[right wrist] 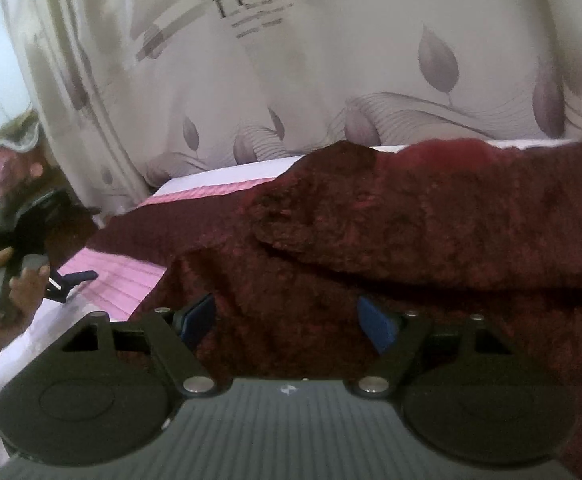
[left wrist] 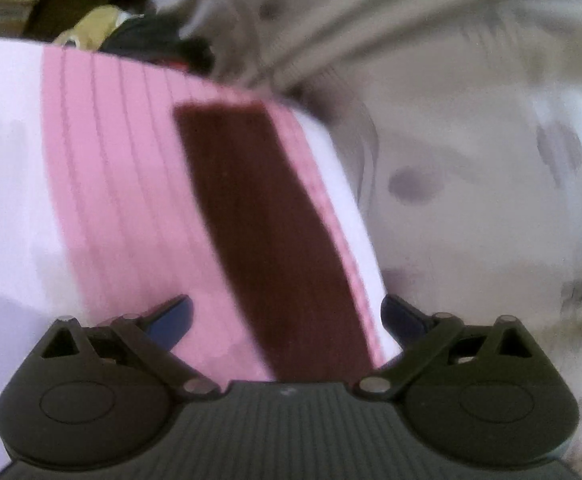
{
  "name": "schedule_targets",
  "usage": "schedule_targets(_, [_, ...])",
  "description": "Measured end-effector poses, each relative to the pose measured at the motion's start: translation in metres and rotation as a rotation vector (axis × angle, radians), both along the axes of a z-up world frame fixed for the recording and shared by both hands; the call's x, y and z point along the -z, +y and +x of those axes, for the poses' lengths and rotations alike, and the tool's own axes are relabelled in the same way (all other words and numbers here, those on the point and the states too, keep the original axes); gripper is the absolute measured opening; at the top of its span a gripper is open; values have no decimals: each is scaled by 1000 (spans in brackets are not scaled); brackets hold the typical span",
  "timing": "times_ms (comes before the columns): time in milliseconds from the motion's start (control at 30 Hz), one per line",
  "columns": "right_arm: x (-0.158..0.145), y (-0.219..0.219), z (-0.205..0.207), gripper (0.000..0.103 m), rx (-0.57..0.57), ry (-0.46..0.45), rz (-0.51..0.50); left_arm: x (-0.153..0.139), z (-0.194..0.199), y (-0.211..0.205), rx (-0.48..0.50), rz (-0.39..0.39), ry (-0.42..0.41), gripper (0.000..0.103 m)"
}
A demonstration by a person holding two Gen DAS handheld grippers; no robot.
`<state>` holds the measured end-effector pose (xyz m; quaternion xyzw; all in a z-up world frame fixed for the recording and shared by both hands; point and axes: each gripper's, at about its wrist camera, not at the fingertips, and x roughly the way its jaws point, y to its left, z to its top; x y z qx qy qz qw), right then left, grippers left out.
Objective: Fold small clothes
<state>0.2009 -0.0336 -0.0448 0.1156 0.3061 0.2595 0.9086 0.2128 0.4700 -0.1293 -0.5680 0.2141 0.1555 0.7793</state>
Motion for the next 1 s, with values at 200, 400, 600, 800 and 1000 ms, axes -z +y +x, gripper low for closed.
schedule_targets(200, [1, 3, -1, 79, -10, -4, -4, -3, 22, 42, -38, 3, 33, 101])
schedule_targets(400, [1, 4, -3, 86, -9, -19, -6, 1, 37, 54, -52, -3, 5, 77])
schedule_targets(600, [2, -2, 1, 91, 15, 2, 33, 2, 36, 39, -38, 140, -13, 12])
schedule_targets(800, [5, -12, 4, 92, 51, 15, 85, -76, 31, -36, 122, 374, -210, 13])
schedule_targets(1000, [4, -31, 1, 92, 137, -2, 183, -157, 31, -166, 376, 540, -406, 13])
